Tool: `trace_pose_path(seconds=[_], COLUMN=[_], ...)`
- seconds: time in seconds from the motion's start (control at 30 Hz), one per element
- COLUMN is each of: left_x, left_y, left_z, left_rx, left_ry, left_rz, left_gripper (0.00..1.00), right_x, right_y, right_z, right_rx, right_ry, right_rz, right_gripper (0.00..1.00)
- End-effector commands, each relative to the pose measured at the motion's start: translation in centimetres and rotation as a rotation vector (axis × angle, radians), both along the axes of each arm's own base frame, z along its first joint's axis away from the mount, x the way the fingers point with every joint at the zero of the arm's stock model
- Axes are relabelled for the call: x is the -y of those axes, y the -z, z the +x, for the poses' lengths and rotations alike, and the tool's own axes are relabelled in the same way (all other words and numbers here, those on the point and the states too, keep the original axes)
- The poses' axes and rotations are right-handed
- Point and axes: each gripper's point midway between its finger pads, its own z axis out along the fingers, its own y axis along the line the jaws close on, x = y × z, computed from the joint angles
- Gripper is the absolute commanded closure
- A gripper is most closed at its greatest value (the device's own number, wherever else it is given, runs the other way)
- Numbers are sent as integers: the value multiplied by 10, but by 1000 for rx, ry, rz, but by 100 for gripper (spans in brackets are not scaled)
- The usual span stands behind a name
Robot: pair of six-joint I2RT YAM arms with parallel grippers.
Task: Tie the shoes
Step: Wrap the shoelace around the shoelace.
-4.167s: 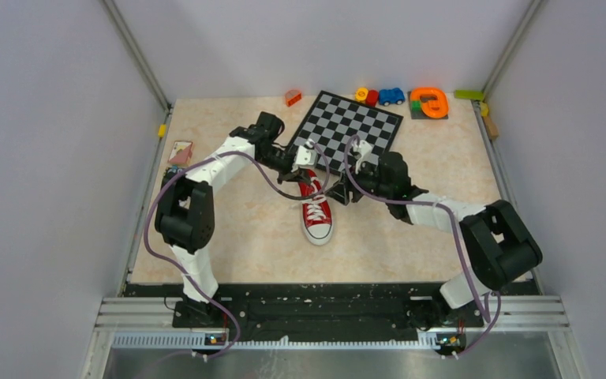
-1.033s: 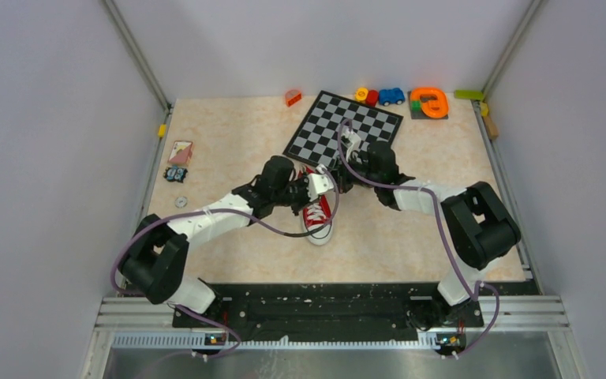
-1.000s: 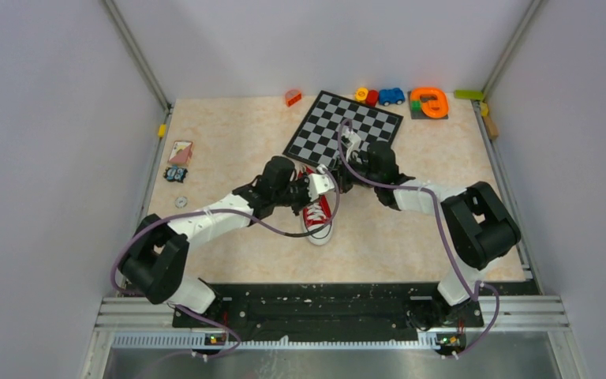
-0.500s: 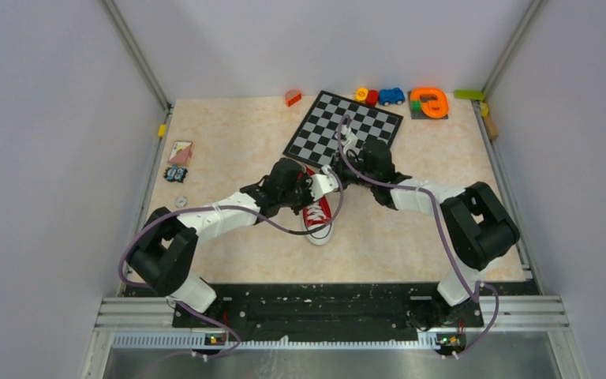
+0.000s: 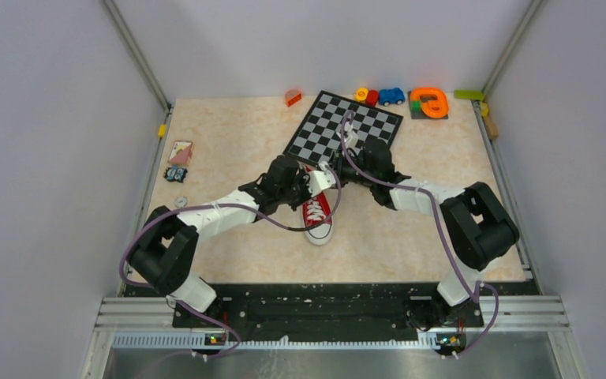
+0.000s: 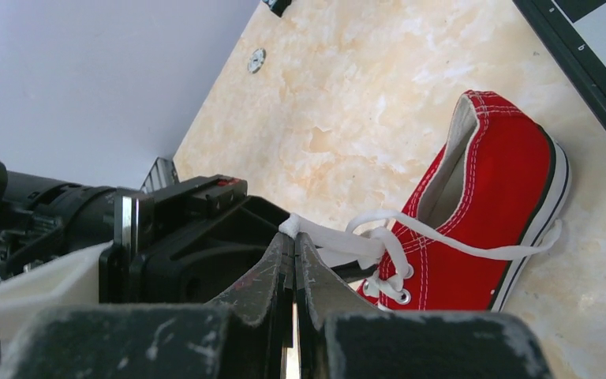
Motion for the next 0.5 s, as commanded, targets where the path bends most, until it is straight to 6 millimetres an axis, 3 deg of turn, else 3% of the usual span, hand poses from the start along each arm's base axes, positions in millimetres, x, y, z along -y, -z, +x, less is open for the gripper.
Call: trace_pose_path(seconds=[0.0, 0.23, 0.47], left_x=[7, 11, 12], left_y=[-15, -15, -8], left_z=[15, 15, 12], left_rx=[46, 20, -17], left_ry=[3, 42, 47], left_rz=[-85, -149, -181], left_gripper=[100, 100, 100], right_x=[-11, -15, -18], right_y=[-25, -22, -13], right_z=[2, 3, 8], right_rx=[43, 17, -24], right_ry=[-4, -12, -9], right_rz=[69, 83, 67], right_gripper=[100, 99, 87])
